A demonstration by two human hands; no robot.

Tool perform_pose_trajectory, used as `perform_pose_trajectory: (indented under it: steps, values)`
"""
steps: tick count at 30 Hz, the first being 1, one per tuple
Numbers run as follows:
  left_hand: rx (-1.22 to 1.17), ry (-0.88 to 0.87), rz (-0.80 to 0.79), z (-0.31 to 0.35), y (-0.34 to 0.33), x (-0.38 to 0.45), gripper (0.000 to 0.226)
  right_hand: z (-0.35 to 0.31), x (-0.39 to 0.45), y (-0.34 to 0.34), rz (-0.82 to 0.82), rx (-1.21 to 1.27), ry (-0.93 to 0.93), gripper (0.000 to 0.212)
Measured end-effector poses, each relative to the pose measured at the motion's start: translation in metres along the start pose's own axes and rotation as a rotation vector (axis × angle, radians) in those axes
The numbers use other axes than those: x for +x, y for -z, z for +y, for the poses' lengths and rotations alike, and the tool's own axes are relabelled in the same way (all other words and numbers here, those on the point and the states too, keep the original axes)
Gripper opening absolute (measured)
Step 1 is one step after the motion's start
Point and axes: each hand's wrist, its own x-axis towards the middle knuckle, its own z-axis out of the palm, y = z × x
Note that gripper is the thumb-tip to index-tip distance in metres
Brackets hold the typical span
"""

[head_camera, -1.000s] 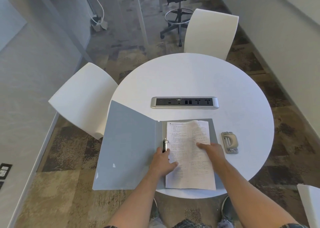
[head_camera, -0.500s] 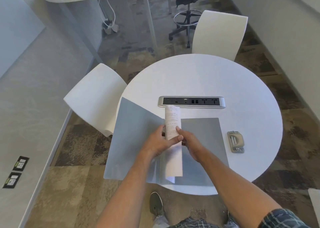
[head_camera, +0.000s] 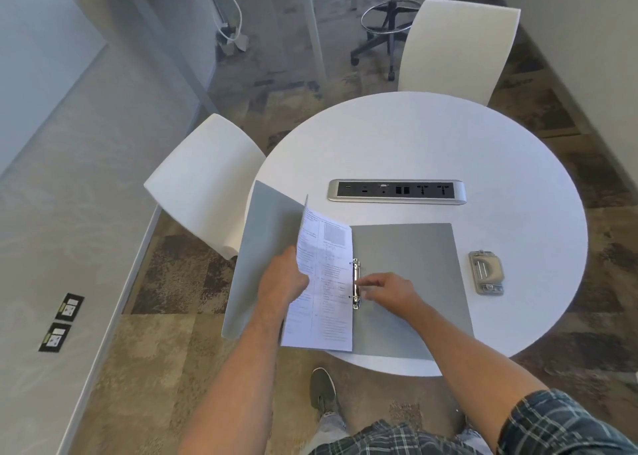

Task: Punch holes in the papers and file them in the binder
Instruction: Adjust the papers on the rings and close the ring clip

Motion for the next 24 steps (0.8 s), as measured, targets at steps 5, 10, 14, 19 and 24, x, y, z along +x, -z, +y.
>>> perform_pose_trajectory:
  steps: [5, 10, 14, 19, 24]
  values:
    - [0.113, 0.046, 0.054, -0.009, -0.005, 0.005, 0.027, 0.011, -0.005, -0.004, -0.135, -0.425, 0.107, 0.064]
    - [0.071, 0.109, 0.077, -0.015, -0.007, 0.006, 0.025, 0.01, -0.002, -0.01, -0.219, -0.651, 0.146, 0.068]
    - [0.021, 0.125, 0.103, -0.019, -0.009, 0.007, 0.02, 0.014, 0.0, -0.009, -0.224, -0.641, 0.152, 0.064]
    - [-0.011, 0.109, 0.141, -0.015, -0.005, 0.008, 0.019, 0.012, 0.002, -0.005, -0.241, -0.57, 0.125, 0.065]
    - [-0.291, 0.051, 0.109, 0.0, 0.008, 0.004, 0.005, 0.008, 0.003, 0.006, -0.224, -0.167, 0.044, 0.062]
